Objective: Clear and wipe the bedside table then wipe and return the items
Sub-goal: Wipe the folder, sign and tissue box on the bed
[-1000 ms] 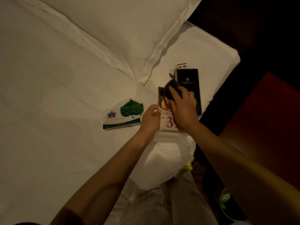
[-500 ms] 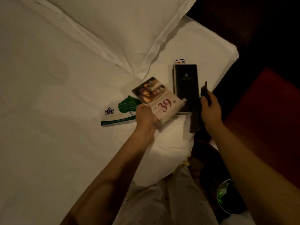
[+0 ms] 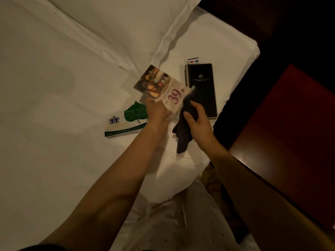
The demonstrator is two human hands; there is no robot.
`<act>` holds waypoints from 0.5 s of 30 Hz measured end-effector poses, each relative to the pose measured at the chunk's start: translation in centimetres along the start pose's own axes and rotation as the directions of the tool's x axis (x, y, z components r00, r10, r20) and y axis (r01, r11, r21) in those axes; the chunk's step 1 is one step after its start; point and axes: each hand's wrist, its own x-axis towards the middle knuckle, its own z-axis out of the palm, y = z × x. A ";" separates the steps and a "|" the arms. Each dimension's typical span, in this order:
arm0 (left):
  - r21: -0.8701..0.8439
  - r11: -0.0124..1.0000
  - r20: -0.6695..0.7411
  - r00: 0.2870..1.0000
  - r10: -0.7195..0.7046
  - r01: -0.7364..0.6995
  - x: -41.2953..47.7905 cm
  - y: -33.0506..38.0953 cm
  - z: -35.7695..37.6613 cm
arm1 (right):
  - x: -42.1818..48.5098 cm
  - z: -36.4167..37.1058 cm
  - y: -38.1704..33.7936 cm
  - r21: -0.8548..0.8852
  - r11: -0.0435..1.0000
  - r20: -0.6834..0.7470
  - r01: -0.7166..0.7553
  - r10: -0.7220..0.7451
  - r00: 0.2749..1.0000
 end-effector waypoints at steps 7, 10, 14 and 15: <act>0.661 0.750 -0.117 0.991 0.063 0.031 4.8 1.2 -5.3 | 2.7 -2.1 -0.6 -0.155 0.981 -0.068 0.114 -0.126 0.990; 0.797 0.604 -0.135 0.969 0.209 -0.019 4.6 1.4 -5.3 | 3.6 -4.8 -0.1 -0.187 0.978 -0.223 0.087 -0.129 0.966; 0.757 0.594 -0.011 0.904 0.427 -0.271 3.2 0.6 -1.3 | 4.2 -8.5 1.1 -0.260 0.965 -0.332 0.029 -0.118 0.936; 0.735 0.613 0.052 0.924 0.378 -0.292 2.9 -0.1 0.3 | 4.4 -9.3 1.4 -0.273 0.962 -0.342 0.017 -0.114 0.933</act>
